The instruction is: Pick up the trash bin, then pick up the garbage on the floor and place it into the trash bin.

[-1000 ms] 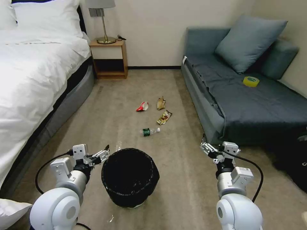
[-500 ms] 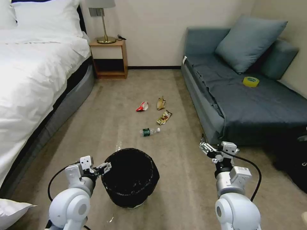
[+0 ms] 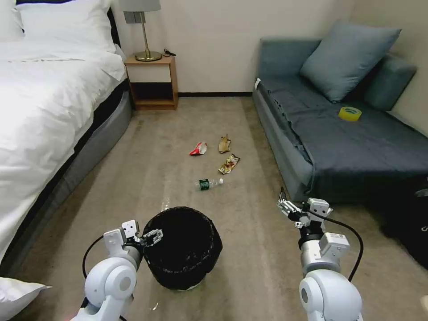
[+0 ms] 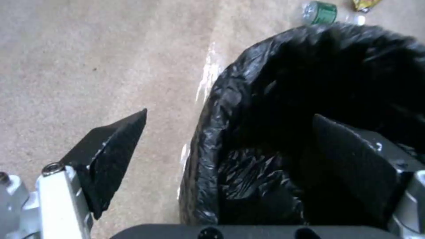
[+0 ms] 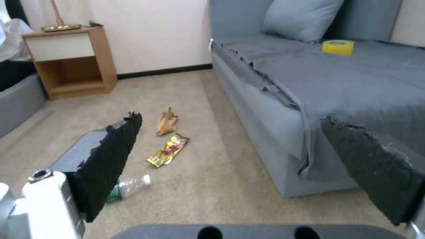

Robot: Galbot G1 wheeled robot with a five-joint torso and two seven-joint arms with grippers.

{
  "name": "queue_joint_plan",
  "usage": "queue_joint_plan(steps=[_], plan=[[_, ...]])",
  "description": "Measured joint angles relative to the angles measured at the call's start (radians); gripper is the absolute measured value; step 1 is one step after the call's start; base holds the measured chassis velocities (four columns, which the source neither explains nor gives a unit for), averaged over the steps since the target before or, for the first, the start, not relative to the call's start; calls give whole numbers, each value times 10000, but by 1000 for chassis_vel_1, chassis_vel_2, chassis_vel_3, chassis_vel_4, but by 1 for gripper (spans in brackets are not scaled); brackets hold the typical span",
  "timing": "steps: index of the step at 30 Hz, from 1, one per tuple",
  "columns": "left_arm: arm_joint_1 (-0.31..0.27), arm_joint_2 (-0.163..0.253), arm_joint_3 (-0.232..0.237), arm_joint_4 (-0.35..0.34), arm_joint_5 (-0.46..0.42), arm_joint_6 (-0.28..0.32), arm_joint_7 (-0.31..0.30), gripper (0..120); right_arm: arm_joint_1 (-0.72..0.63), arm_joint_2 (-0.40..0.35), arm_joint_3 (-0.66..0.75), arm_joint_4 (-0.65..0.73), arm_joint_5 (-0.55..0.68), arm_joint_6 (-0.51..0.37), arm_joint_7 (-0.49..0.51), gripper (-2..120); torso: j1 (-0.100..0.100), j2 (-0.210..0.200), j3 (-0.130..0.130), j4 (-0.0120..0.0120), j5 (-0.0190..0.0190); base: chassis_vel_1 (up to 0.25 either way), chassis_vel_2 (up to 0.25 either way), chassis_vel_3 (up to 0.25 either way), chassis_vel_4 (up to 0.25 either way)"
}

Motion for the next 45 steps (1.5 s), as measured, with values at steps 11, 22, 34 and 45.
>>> queue_joint_plan(steps=[11, 22, 34, 45], plan=[[-380, -119, 379, 732, -9, -11, -35, 100, -8, 0, -10, -42, -60, 71, 1, 100, 0, 0, 0, 0, 0, 0, 0, 0, 0], [-507, -113, 544, 1252, -45, -90, -98, 99, 11, 0, -5, -124, -79, 168, 35, 100, 0, 2, -3, 2, 11, 0, 0, 0, 0], [-351, -7, 572, 1075, -138, -72, -23, 61, 36, 0, -5, -204, -130, 254, 59, 100, 0, 1, -1, 0, -2, 0, 0, 0, 0], [-265, 101, 591, 923, -678, -49, -229, 23, -24, 0, -3, -87, -146, 290, 72, 100, 0, -1, -1, 1, -2, 0, 0, 0, 0]])
